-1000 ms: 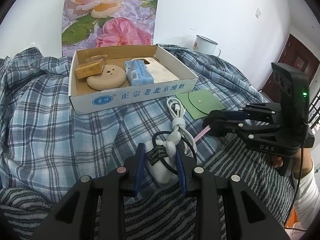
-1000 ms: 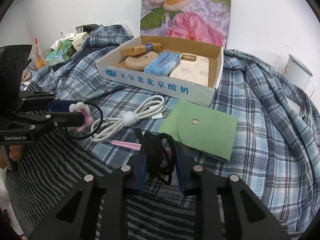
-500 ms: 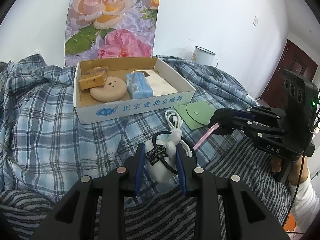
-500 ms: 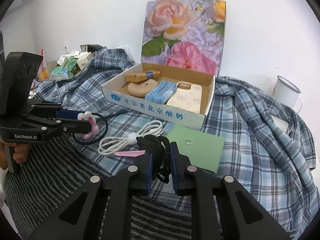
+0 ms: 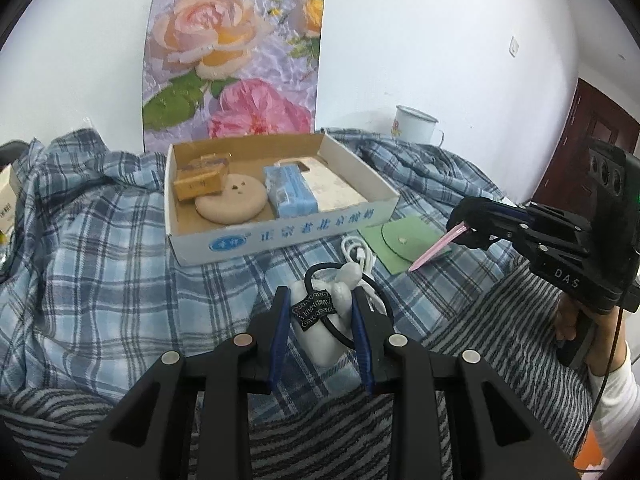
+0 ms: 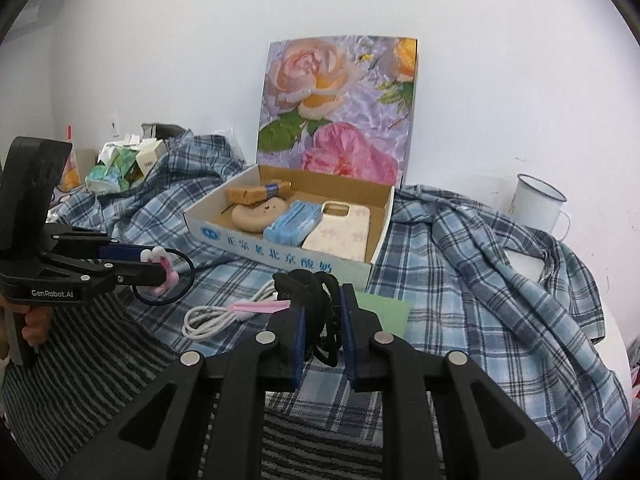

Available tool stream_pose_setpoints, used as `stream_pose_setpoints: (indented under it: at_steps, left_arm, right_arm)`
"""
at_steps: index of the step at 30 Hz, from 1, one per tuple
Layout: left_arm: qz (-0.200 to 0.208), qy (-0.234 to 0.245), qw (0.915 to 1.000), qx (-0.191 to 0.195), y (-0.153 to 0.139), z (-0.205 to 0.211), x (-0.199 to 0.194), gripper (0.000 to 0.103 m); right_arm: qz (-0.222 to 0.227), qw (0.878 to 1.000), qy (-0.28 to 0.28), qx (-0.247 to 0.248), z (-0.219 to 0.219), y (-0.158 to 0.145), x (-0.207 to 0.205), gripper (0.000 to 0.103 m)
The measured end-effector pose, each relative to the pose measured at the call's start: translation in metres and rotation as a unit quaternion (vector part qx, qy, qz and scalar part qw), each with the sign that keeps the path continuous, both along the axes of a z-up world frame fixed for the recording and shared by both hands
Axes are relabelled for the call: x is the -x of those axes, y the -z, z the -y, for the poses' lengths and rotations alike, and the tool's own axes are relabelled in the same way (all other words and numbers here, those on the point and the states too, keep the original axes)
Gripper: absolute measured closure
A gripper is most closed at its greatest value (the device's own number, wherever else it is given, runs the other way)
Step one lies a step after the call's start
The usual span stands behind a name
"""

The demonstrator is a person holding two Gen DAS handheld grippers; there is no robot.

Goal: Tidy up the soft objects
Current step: 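Lift the plush with the left tool while the right tool lifts the cable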

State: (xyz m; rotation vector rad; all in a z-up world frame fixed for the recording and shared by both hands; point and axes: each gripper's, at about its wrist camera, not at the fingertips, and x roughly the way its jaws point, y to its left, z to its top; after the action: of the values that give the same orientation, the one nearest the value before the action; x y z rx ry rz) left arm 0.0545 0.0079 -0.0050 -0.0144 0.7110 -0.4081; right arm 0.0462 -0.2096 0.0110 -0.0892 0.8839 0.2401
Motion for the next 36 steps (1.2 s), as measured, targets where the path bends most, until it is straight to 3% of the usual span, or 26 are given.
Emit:
stream_pose_setpoints:
  at_steps: [16,36]
  left_arm:
    - [0.049,-0.048,0.9973,-0.024,-0.025,-0.011,0.004,0.072]
    - [0.152,-0.078,0.9853,-0.003,-0.135,-0.016,0.021,0.072]
  right_arm:
    - [0.095,0.995,-0.002,0.005,-0.004,-0.059,0.0,0.088]
    - [0.176,0.983,-0.039,-0.036,-0.031,-0.129,-0.023,0.088]
